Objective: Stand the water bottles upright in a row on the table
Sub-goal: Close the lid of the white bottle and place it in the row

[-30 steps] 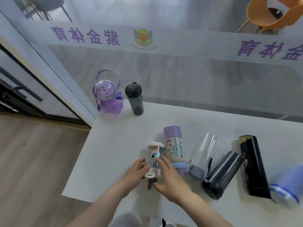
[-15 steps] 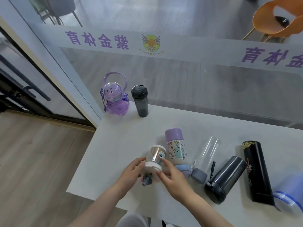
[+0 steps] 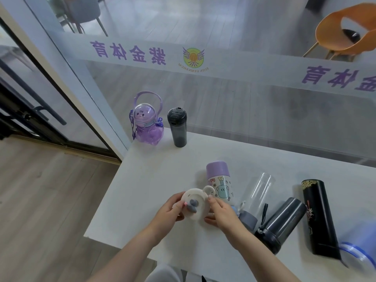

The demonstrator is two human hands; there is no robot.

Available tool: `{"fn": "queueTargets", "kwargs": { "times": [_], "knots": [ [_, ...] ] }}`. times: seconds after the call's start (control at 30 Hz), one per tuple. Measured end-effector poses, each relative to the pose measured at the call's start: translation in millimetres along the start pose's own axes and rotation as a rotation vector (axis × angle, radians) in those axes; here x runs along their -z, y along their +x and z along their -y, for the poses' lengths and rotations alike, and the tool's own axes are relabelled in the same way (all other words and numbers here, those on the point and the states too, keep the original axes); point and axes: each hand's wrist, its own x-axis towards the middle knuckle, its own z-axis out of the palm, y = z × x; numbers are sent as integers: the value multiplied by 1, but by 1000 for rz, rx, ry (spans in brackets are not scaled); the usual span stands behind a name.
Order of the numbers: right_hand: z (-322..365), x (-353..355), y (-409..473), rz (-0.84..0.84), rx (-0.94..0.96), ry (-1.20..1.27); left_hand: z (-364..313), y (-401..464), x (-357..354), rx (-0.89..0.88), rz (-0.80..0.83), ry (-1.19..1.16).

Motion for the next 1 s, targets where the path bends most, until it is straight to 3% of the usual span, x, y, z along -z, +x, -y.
{"fn": "queueTargets", "kwargs": {
  "times": [0.13,0.33,0.5,0.83,1.0],
  "knots": [
    [-9,-2,1,-27,65,-18,2,5,-3,58,-52,-40],
    [-16,-7,-7,6,227,-315,3,7,-8,79,-71,-46],
    [-13,-10,-7,-76,426,-595,-2,6,-12,63,-67,-32],
    [5,-13,27,-77,526,-720,-18,28,-4,34,-48,18],
    [25,-11,53,-99,530,-732,-22,50,13,27,-61,157]
  ]
}}
